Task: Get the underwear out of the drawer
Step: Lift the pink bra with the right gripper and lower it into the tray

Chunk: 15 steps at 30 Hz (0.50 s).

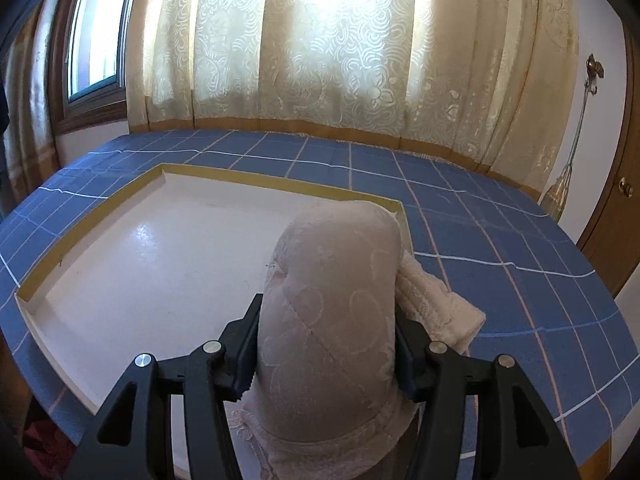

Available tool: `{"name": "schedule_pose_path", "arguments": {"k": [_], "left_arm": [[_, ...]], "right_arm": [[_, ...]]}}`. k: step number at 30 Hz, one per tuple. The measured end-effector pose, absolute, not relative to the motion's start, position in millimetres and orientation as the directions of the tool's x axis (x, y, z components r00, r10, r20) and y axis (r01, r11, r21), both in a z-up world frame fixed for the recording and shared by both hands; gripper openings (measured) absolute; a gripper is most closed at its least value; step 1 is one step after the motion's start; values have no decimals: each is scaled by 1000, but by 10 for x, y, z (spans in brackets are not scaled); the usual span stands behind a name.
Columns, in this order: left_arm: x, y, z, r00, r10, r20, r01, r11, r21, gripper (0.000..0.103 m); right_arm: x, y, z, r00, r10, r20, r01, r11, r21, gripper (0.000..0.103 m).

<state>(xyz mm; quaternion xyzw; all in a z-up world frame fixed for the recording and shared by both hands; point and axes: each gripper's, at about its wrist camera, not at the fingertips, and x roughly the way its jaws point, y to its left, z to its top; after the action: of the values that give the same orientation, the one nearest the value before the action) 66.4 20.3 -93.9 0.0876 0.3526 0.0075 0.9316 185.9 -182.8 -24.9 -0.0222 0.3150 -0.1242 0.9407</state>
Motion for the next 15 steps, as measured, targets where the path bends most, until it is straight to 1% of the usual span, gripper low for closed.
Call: {"name": "schedule_pose_path", "arguments": {"k": [5,8,10,12,15], "left_arm": [[623,177,-940,756,84,-649,45,983,178,103],[616,171,-940,759,86,-646,44,982,183,103],[619,176,-938,756,88,-648,45,981,186,103],[604,176,-934,757,91,-647,44,981,189,103],[596,176,-933,759,90,-645,45,981,190,103]], "right_arm": [[1878,-1833,-262,769,-254,-587,226,966,-122,59],[1882,-1807,-277,771,-267,-578,231,963,-137,62],[1875,-1786,-284,776,-276,-567,232,961,-150,66],[1868,-1758,-289,780,-285,-557,228,958,-171,73],[1823,-1713,-279,782,-307,-543,235,951,-201,77]]}}
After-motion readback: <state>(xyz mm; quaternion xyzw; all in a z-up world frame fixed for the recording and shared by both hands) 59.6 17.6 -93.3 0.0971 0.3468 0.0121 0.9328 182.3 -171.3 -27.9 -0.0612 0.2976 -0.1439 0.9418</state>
